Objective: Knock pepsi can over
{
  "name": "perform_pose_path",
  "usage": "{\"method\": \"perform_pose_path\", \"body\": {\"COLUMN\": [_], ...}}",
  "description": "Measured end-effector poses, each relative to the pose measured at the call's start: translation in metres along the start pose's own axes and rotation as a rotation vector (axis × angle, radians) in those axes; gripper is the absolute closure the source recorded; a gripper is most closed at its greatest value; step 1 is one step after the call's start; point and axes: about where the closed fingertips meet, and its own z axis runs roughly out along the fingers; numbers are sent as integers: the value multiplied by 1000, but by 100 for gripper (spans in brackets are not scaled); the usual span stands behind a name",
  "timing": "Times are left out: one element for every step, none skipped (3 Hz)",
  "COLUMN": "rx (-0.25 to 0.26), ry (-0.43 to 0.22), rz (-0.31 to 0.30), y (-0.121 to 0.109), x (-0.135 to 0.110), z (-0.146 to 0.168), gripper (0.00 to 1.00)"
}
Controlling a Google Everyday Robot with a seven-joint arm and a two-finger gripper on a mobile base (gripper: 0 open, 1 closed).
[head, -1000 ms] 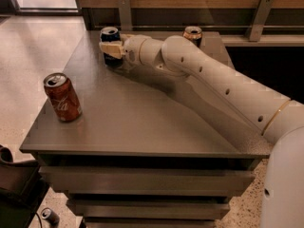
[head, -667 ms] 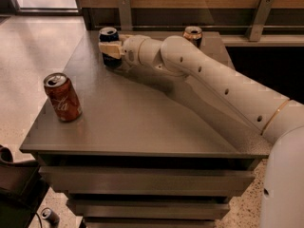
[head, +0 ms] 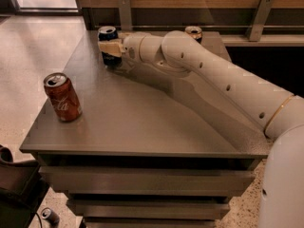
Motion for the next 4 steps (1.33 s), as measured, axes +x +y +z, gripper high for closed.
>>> {"method": "perform_pose_path", "body": {"rx": [-16, -44, -47, -30], "ry": [40, 104, 204, 319], "rz": [-27, -56, -92, -120], "y": [-8, -12, -14, -12], "x": [-16, -27, -33, -31], "z": [-16, -32, -47, -59], "gripper": [100, 100, 100, 100]}}
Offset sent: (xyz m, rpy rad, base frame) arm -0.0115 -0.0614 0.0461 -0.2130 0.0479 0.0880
